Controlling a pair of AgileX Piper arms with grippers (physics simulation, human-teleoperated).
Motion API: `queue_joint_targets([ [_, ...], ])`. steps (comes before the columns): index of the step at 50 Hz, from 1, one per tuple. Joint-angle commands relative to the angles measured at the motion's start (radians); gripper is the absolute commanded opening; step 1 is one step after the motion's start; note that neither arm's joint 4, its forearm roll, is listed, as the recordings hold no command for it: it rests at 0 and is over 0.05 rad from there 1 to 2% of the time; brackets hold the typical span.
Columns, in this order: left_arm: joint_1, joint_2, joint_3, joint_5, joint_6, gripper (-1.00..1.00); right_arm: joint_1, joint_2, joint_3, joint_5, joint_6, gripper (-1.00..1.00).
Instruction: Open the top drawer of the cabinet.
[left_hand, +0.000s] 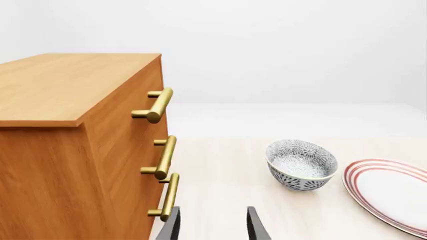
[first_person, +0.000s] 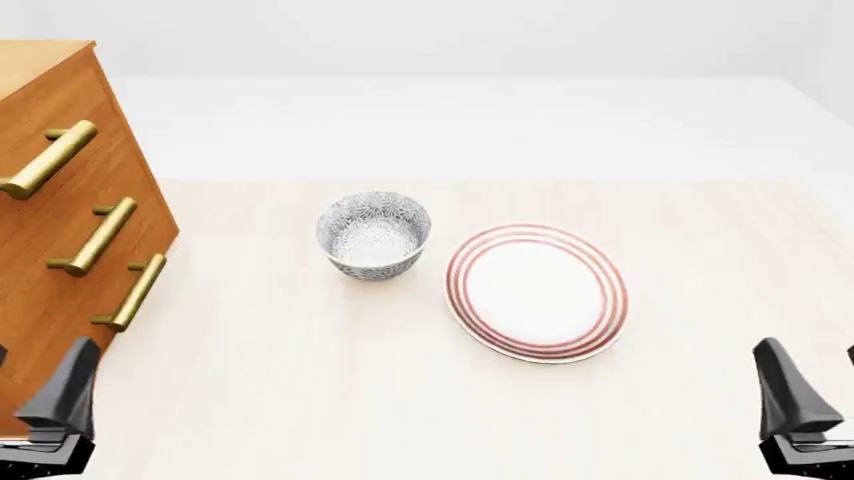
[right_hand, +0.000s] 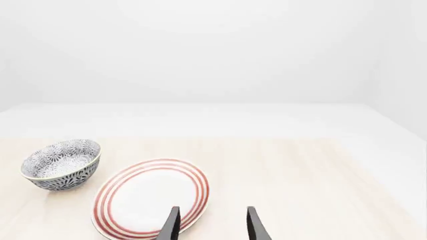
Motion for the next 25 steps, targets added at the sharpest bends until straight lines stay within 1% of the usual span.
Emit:
queue_joint_targets([
  [1,-0.002,0.009,-0.003,-0.006,0.000,1.00,0.000,0.004,-0.004,0.000,-0.002,1.00],
  [8,0.002,0.002,-0.004,0.000,-0.003,1.00,0.000,0.003,-0.004,0.001,-0.003,1.00],
  [11,-0.008,0.000,-0.005,-0.001,0.014,1.00,0.000,0.003,-0.004,0.001,-0.003,1.00],
  [15,0.000,-0.001,-0.009,-0.003,0.025,1.00,0.000,0.003,-0.003,0.001,-0.003,1.00],
  [18,0.002,-0.001,-0.018,0.008,0.064,1.00,0.000,0.003,-0.003,0.001,-0.003,1.00],
  [21,0.004,0.001,-0.033,0.020,0.068,1.00,0.000,0.003,-0.003,0.000,-0.003,1.00],
  [23,-0.001,0.005,-0.043,0.031,0.105,1.00,0.000,0.003,-0.003,0.000,-0.003,1.00],
  [25,-0.006,0.006,-0.064,0.043,0.119,1.00,0.000,0.004,-0.003,-0.001,-0.003,1.00],
])
